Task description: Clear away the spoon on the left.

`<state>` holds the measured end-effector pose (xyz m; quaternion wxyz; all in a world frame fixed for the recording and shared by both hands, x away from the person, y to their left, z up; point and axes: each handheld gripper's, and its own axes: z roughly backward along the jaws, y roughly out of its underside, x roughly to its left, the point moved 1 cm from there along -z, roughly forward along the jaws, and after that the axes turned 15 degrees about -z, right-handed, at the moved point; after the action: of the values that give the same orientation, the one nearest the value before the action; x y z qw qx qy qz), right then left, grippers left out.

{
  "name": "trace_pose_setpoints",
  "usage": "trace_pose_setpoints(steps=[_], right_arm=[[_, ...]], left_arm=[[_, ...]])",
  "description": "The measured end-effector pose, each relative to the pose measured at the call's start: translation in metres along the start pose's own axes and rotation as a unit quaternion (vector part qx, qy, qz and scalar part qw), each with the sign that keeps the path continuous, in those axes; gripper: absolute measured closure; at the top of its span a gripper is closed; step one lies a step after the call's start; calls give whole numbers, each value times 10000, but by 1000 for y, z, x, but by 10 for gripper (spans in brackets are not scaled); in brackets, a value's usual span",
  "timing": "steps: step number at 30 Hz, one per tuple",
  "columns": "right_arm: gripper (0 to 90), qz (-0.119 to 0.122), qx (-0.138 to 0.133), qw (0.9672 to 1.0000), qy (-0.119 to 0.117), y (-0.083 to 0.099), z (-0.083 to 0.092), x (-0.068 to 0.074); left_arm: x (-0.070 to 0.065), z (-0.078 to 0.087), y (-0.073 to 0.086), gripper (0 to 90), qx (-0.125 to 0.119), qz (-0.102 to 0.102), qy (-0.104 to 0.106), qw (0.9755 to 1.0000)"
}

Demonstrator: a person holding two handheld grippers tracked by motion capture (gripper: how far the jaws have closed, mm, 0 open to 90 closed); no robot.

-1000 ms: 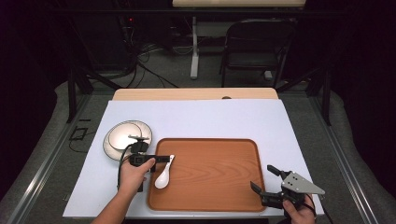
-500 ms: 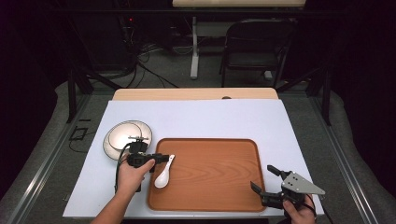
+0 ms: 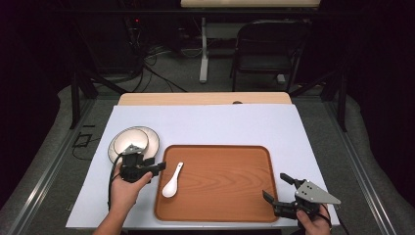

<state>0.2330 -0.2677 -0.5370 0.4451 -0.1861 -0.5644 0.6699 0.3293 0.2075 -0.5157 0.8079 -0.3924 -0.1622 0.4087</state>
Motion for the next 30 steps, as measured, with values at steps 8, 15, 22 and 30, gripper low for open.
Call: trace_pose_setpoints(steps=[8,15,22,30], right_arm=[[144,2,-1,10000,-1,0,0,0],[144,-8,6,10000,-2,0,0,0],[144,-2,10,10000,-6,0,-1,0],[144,-39,-4,10000,-11,0,-1,0]], left_arm=[[4,20,10,412,-224,-240,-326,9989],[3,28,21,412,-358,-355,-381,9980],[-1,32,32,406,-524,-561,-604,9952],[-5,26,41,343,-559,-855,-826,9913]])
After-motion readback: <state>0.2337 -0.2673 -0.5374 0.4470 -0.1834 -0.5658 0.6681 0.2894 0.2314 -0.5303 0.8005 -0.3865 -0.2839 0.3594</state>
